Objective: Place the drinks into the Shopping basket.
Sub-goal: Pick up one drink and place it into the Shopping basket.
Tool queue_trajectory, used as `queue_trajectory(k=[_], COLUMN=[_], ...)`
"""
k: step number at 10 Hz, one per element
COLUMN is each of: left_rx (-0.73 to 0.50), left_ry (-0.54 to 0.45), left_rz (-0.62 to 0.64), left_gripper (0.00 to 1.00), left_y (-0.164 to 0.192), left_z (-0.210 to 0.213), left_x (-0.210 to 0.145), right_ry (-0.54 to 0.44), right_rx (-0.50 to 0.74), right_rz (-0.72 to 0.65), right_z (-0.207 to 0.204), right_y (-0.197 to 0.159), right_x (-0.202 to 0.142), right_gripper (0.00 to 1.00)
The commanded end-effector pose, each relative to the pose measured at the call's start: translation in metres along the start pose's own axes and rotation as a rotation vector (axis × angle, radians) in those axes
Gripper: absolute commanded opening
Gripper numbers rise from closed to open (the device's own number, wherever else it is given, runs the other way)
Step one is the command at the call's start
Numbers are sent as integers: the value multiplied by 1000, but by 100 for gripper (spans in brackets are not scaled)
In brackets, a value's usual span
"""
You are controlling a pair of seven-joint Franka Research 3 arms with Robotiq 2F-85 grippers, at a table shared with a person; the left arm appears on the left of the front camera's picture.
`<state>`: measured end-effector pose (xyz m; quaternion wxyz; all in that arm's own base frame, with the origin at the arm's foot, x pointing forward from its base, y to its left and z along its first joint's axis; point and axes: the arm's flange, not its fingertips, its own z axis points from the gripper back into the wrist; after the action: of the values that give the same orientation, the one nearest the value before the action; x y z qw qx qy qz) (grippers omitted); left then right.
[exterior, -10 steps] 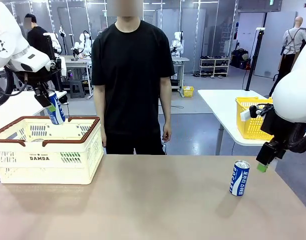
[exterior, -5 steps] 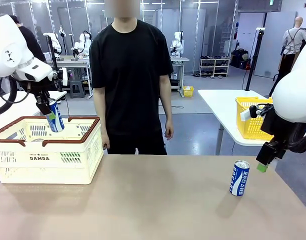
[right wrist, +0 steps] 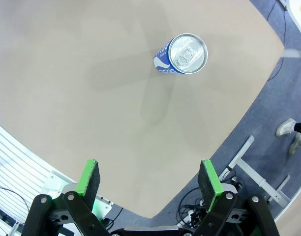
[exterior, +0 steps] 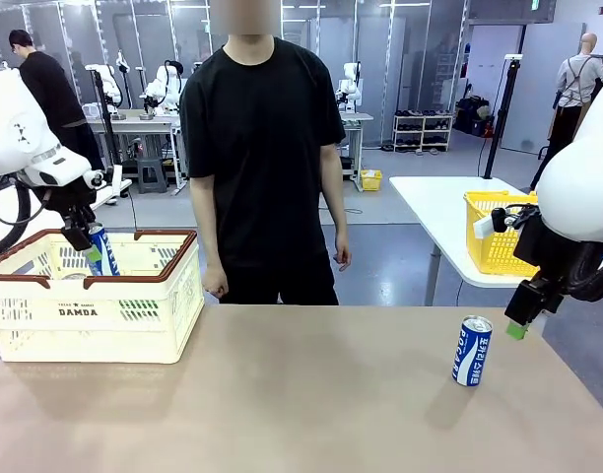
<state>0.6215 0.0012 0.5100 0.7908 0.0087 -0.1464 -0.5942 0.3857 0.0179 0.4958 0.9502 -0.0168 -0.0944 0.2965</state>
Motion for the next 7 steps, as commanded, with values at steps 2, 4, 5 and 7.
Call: queue_trajectory(k=[2,4,5,7], left_rx=[-53,-85,-105,-128], left_ry=[42,42,32,27], left_rz=[-33,-56,-64,-84], left_gripper=[59,59,59,59], left_y=[2,4,4,8], left_z=[-16,-37,-48,-66], left_x=[-11,-20,-25,-33], right_ry=[4,4,4,4], right_rx=[-1,-1,-1,-1], right_rz=[2,2,2,2], right_z=[1,1,1,1], right_y=[-1,-1,-1,-1], right_x=[-1,-1,-1,-1], right_gripper=[100,100,100,100])
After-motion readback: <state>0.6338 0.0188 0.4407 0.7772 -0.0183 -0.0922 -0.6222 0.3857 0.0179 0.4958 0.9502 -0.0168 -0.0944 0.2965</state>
